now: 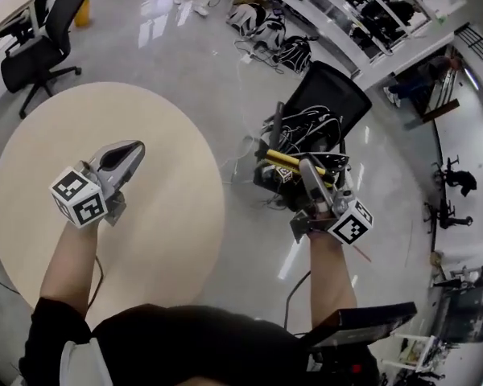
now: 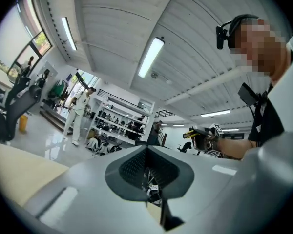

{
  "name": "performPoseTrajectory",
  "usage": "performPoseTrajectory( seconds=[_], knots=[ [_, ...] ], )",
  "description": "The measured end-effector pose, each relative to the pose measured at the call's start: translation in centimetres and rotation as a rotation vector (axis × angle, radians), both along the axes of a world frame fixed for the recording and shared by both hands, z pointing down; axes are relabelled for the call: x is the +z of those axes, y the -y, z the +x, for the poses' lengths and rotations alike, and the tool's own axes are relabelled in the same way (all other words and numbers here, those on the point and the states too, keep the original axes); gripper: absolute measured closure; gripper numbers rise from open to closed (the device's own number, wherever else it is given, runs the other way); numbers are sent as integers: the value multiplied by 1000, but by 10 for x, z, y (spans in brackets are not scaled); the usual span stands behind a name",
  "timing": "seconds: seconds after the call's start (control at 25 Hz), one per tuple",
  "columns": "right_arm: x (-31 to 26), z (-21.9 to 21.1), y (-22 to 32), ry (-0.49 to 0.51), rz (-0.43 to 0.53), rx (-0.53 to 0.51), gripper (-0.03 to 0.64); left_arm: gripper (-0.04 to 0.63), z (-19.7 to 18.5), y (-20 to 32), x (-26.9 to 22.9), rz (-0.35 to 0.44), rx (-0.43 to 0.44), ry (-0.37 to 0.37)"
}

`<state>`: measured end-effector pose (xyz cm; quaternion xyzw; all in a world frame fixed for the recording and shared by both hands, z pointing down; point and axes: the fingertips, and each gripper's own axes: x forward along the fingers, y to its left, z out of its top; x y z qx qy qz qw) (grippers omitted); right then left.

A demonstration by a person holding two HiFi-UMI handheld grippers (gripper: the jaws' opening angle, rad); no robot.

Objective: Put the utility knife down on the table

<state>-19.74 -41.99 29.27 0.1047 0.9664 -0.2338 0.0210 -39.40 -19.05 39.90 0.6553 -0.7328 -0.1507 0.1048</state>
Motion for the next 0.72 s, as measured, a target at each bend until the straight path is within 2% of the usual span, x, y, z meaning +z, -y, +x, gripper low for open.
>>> performPoseTrajectory(
  seconds=[0.32,0.56,0.72],
  knots=[
    [110,-210,-19,-51,-49,-224,532,597,-113,-4,91,-118,-91,37],
    [213,-345,-41,-102,-128,-304,534,597,-194,-21,166,-189,-160,2],
    [258,-415,-72,-174,-149,-341,532,597,-242,-28,184,-214,-185,44]
  ],
)
